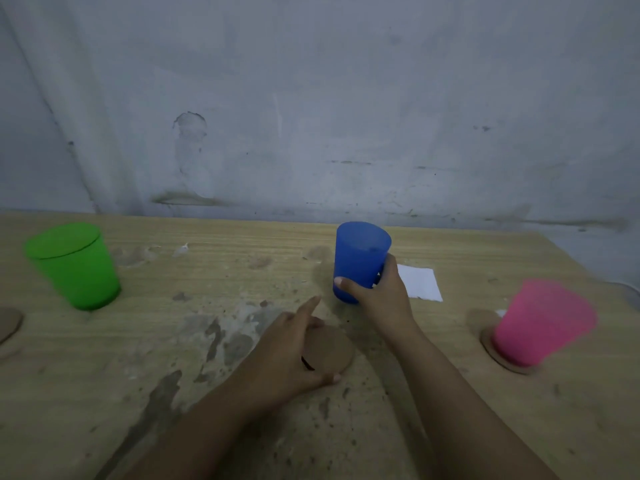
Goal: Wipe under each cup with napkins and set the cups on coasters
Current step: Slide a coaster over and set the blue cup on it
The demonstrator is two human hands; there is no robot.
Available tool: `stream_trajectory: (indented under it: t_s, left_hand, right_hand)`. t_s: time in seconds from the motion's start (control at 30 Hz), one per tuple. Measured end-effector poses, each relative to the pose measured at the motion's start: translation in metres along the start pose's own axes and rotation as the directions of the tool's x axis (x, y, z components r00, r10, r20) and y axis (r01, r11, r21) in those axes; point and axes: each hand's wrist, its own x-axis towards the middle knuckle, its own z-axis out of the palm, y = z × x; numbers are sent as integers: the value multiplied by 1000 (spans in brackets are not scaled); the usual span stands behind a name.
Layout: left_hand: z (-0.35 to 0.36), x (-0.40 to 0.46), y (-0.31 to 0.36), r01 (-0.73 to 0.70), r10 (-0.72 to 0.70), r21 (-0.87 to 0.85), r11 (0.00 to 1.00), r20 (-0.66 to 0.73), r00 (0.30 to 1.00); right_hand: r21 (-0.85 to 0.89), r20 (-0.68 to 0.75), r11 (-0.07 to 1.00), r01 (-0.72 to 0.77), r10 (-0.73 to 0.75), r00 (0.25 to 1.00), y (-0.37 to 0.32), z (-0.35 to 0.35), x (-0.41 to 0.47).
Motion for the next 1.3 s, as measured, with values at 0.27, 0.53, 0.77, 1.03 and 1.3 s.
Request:
stream_trajectory:
  t_s: [0.27,0.53,0.77,1.03,1.3]
  left_hand:
    - [4,-15,-4,-7,7,17,1000,-23,1000]
    - [6,-16,-8,1,-2,-7,1000,-64,998]
    - [-2,-31,-18,15,8,208,978,-108,994]
    - [-12,-34,-27,-48,76,266,963,-98,992]
    - [-13,-35,-25,-50,83,297,953,-100,991]
  right_hand:
    - [40,2,999,2,-3,1000,7,-16,-43]
    - [103,31,994,28,-32,999,4,-13,-73]
    - [124,158,991,59,-79,984,-1,-3,-86]
    - [96,265,994,47,-71,962,4,2,-90]
    - [59,344,997,44,-61,937,8,-3,-88]
